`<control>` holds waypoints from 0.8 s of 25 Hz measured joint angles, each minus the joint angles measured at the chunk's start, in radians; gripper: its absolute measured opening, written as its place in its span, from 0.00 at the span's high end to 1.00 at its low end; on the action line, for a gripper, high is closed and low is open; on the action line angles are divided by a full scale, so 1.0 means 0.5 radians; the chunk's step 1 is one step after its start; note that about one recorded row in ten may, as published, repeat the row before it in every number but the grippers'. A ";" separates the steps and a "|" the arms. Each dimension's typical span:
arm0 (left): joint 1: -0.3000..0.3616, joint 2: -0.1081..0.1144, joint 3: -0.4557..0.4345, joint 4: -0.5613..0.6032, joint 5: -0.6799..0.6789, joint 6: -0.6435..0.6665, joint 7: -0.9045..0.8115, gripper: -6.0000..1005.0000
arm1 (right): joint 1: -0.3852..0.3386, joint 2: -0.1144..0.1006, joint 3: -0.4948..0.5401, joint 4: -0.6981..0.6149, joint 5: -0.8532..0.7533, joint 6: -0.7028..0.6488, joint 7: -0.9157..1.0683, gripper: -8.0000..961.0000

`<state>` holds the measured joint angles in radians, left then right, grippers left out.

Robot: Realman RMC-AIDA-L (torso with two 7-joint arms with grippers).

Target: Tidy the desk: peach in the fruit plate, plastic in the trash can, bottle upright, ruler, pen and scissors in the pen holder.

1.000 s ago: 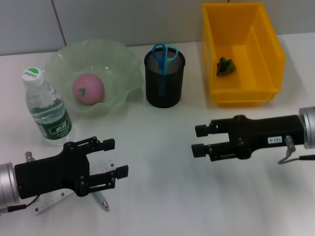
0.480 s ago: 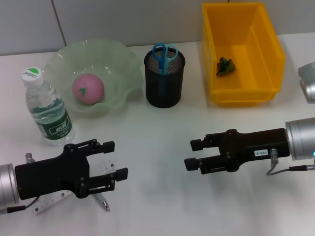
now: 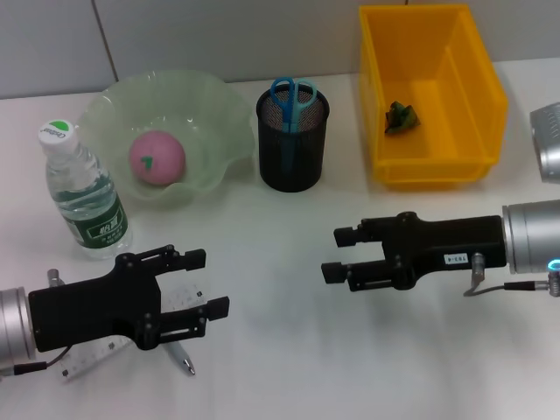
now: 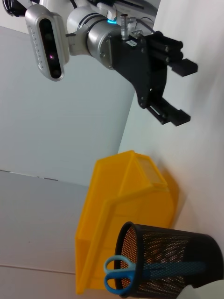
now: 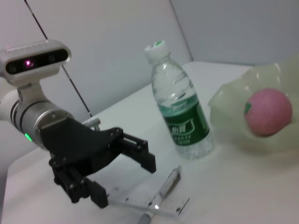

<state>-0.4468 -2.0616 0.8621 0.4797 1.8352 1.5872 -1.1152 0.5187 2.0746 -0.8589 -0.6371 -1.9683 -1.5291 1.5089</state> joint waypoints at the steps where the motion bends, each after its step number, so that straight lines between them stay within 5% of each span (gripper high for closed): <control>1: -0.003 0.000 0.000 0.007 0.000 0.001 -0.004 0.23 | -0.001 0.001 0.006 -0.002 0.012 -0.005 -0.018 0.25; 11: -0.097 -0.002 0.041 0.334 0.233 0.013 -0.329 0.23 | 0.033 -0.019 -0.001 -0.085 0.028 -0.070 -0.177 0.25; 20: -0.130 -0.009 0.386 0.831 0.419 0.015 -0.722 0.23 | 0.129 -0.079 -0.003 -0.118 0.020 -0.072 -0.148 0.25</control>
<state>-0.5119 -2.0661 1.0552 0.8952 2.0448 1.5947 -1.4764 0.5832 2.0352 -0.8606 -0.6963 -1.9584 -1.5649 1.4351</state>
